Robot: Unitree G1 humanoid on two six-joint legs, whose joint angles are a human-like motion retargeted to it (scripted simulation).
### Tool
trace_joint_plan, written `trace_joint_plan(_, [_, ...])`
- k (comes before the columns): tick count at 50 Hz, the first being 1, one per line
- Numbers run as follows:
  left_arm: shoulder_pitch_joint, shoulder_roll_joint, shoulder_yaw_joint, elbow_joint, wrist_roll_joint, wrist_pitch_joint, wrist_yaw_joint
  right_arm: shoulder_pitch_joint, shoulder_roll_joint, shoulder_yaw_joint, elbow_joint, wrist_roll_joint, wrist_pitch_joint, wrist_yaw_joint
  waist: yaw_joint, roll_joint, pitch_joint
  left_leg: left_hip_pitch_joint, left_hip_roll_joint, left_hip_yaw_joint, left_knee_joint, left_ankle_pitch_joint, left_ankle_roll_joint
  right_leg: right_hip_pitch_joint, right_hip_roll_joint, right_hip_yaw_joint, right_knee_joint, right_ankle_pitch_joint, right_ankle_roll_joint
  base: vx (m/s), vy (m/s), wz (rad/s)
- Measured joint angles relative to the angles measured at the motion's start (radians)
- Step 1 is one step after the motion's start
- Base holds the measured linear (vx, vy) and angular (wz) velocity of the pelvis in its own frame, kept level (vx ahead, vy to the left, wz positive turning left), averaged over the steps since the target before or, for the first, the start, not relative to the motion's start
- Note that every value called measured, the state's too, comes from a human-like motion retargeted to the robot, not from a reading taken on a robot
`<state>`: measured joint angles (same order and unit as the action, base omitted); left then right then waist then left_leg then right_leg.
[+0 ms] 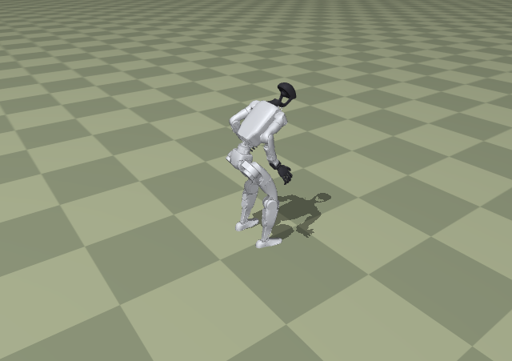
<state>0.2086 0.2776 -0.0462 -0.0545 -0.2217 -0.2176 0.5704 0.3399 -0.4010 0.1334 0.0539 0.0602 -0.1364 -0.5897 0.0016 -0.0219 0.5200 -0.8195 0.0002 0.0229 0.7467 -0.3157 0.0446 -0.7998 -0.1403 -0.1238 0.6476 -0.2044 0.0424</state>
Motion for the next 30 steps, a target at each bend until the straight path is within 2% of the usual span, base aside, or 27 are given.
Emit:
trace_joint_plan(3, [-0.391, -0.024, -0.069, 0.161, 0.012, 0.041, 0.047, -0.314, 0.054, 0.017, 0.109, -0.025, 0.026, -0.097, 0.0, 0.019, 0.0, -0.096, -0.024, -0.027, 0.298, -0.083, 0.003, -0.1, -0.05, -0.006, 0.356, -0.148, -0.082, -0.13, -0.02, 0.69])
trace_joint_plan(6, [-0.734, -0.03, -0.125, 0.243, -0.012, 0.058, 0.069, -0.683, 0.063, 0.051, 0.148, -0.047, 0.038, -0.165, -0.003, 0.024, 0.0, -0.085, -0.029, -0.032, 0.497, -0.148, 0.023, -0.091, -0.085, -0.018, 0.582, -0.234, -0.146, -0.07, -0.02, 0.27])
trace_joint_plan(8, [-0.934, 0.014, -0.175, 0.235, -0.052, 0.037, 0.076, -0.963, 0.04, 0.119, 0.134, -0.044, 0.027, -0.154, -0.011, 0.019, 0.0, -0.04, -0.017, -0.026, 0.534, -0.152, 0.024, -0.046, -0.088, -0.028, 0.621, -0.239, -0.171, -0.13, -0.02, -0.13])
trace_joint_plan(10, [-1.088, 0.115, -0.25, 0.165, -0.096, 0.001, 0.084, -1.239, -0.019, 0.237, 0.084, -0.019, 0.011, -0.1, -0.019, 0.016, -0.002, 0.038, 0.007, -0.016, 0.456, -0.104, 0.004, 0.03, -0.068, -0.043, 0.536, -0.177, -0.173, -0.23, -0.02, -0.39])
trace_joint_plan(12, [-1.18, 0.252, -0.319, 0.046, -0.105, -0.035, 0.092, -1.481, -0.118, 0.383, -0.004, 0.004, 0.001, -0.032, -0.034, 0.021, -0.014, 0.157, 0.021, -0.012, 0.213, 0.048, -0.018, 0.148, -0.033, -0.063, 0.275, 0.007, -0.157, -0.39, -0.03, -0.31])
trace_joint_plan(13, [-1.212, 0.32, -0.338, -0.018, -0.101, -0.053, 0.097, -1.595, -0.175, 0.461, -0.053, 0.006, 0.006, -0.003, -0.048, 0.02, -0.02, 0.237, 0.009, -0.02, 0.008, 0.19, -0.004, 0.224, -0.015, -0.065, 0.067, 0.162, -0.161, -0.49, -0.02, -0.09])
trace_joint_plan(14, [-1.224, 0.375, -0.346, -0.081, -0.083, -0.073, 0.098, -1.68, -0.228, 0.524, -0.11, -0.009, 0.009, 0.007, -0.061, 0.02, -0.03, 0.347, 0.0, -0.036, -0.256, 0.381, -0.03, 0.321, 0.001, -0.063, -0.178, 0.361, -0.117, -0.49, -0.02, 0.04])
trace_joint_plan(15, [-1.225, 0.425, -0.35, -0.144, -0.057, -0.094, 0.097, -1.749, -0.279, 0.579, -0.169, -0.032, 0.01, 0.007, -0.074, 0.02, -0.042, 0.472, -0.009, -0.057, -0.55, 0.596, -0.077, 0.427, 0.017, -0.057, -0.441, 0.582, -0.048, -0.4, -0.02, 0.03])
trace_joint_plan(16, [-1.216, 0.462, -0.362, -0.202, -0.017, -0.105, 0.073, -1.788, -0.325, 0.594, -0.223, -0.058, 0.014, 0.012, -0.073, 0.022, -0.039, 0.571, 0.012, -0.064, -0.716, 0.672, -0.19, 0.509, 0.035, -0.049, -0.568, 0.652, 0.083, -0.38, -0.04, -0.15])
trace_joint_plan(17, [-1.202, 0.498, -0.368, -0.256, 0.016, -0.112, 0.05, -1.817, -0.373, 0.597, -0.274, -0.076, 0.016, 0.024, -0.062, 0.021, -0.058, 0.629, 0.025, -0.052, -0.829, 0.687, -0.274, 0.557, 0.053, -0.043, -0.668, 0.685, 0.18, -0.45, -0.07, -0.62])
trace_joint_plan(18, [-1.178, 0.533, -0.364, -0.302, 0.034, -0.11, 0.027, -1.826, -0.424, 0.577, -0.318, -0.076, 0.014, 0.052, -0.033, 0.012, -0.124, 0.603, 0.024, -0.002, -0.833, 0.579, -0.298, 0.541, 0.071, -0.041, -0.716, 0.642, 0.21, -0.56, -0.12, -0.78])
trace_joint_plan(20, [-1.128, 0.614, -0.31, -0.4, -0.001, -0.141, 0.011, -1.772, -0.565, 0.48, -0.433, -0.063, -0.015, 0.024, 0.015, 0.011, -0.281, 0.559, 0.032, 0.035, -0.834, 0.406, -0.306, 0.505, 0.09, -0.063, -0.735, 0.537, 0.219, -0.59, -0.16, -0.51])
trace_joint_plan(22, [-1.149, 0.75, -0.296, -0.442, -0.028, -0.169, 0.077, -1.769, -0.687, 0.415, -0.47, -0.063, -0.017, -0.009, 0.049, -0.004, -0.367, 0.589, 0.043, 0.059, -0.833, 0.46, -0.306, 0.534, 0.076, -0.068, -0.694, 0.513, 0.219, -0.45, -0.08, -0.03])
trace_joint_plan(23, [-1.151, 0.816, -0.28, -0.448, -0.025, -0.177, 0.099, -1.77, -0.741, 0.4, -0.48, -0.071, -0.012, -0.021, 0.047, -0.003, -0.374, 0.639, 0.048, 0.061, -0.831, 0.517, -0.306, 0.584, 0.062, -0.069, -0.657, 0.507, 0.219, -0.37, -0.01, 0.27])
trace_joint_plan(25, [-1.149, 0.948, -0.25, -0.45, -0.028, -0.191, 0.146, -1.772, -0.85, 0.375, -0.489, -0.085, 0.009, -0.032, 0.051, -0.035, -0.352, 0.705, 0.019, 0.081, -0.743, 0.557, -0.258, 0.676, 0.004, -0.032, -0.575, 0.487, 0.211, -0.38, 0.04, 0.24])
trace_joint_plan(28, [-0.99, 1.075, -0.143, -0.413, -0.047, -0.172, 0.18, -1.677, -1.004, 0.323, -0.505, -0.061, 0.038, -0.005, 0.084, -0.055, -0.367, 0.719, -0.014, 0.071, -0.478, 0.506, -0.171, 0.758, -0.028, 0.035, -0.425, 0.452, 0.127, -0.43, -0.03, -0.2])
trace_joint_plan(30, [-0.821, 1.11, -0.017, -0.392, -0.073, -0.167, 0.154, -1.554, -1.11, 0.253, -0.518, -0.049, 0.04, 0.045, 0.12, -0.051, -0.356, 0.713, -0.032, 0.021, -0.321, 0.525, -0.168, 0.794, -0.027, 0.075, -0.342, 0.461, 0.113, -0.46, -0.06, -0.32])
